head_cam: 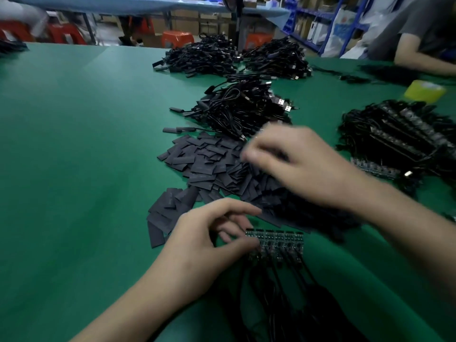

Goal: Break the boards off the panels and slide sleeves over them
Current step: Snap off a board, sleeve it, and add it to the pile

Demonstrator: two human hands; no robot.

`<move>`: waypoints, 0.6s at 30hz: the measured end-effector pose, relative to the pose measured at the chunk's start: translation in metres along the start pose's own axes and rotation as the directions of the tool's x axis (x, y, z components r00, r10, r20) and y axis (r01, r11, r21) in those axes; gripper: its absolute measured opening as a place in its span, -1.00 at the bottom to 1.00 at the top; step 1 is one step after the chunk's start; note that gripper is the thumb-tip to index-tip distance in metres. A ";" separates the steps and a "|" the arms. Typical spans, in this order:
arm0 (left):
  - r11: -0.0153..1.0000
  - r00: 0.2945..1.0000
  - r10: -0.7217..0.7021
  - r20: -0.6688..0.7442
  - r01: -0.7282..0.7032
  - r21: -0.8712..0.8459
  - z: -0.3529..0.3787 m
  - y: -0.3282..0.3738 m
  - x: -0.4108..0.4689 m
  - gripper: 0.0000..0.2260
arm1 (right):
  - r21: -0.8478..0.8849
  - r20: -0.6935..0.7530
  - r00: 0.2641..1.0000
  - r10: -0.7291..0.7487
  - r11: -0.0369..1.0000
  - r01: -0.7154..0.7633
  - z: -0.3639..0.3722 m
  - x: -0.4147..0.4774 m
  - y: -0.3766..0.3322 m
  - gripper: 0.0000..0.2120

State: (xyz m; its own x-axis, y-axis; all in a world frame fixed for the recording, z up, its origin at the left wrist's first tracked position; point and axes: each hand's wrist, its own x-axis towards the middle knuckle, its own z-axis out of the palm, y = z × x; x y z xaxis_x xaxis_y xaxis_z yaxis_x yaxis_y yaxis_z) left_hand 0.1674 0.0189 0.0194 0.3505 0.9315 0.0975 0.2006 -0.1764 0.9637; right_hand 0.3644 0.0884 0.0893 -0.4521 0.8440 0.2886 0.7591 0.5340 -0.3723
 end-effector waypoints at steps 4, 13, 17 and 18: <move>0.977 1.000 -0.011 -0.026 0.005 -0.212 0.001 0.003 0.001 -0.68 | 0.285 0.199 0.962 0.186 0.929 -0.238 0.014 -0.071 -0.006 -0.76; 0.971 0.997 -0.054 -0.051 0.041 -0.235 0.005 0.013 -0.004 -0.71 | 0.448 0.135 0.964 0.231 0.853 -0.267 0.033 -0.091 -0.016 -0.84; 0.955 0.998 -0.065 -0.017 0.057 -0.290 0.005 0.015 -0.003 -0.72 | 0.562 0.166 0.957 0.238 0.775 -0.290 0.034 -0.092 -0.014 -0.86; 0.950 0.998 -0.069 -0.009 0.063 -0.307 0.005 0.015 -0.002 -0.72 | 0.588 0.178 0.954 0.241 0.752 -0.300 0.034 -0.092 -0.013 -0.86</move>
State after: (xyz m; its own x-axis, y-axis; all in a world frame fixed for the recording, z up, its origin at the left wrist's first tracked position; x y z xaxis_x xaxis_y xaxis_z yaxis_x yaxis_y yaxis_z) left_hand 0.1744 0.0128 0.0328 0.3273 0.9443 0.0331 -0.0680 -0.0114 0.9976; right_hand 0.3802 0.0050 0.0376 -0.3321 0.9428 0.0283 0.4307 0.1782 -0.8847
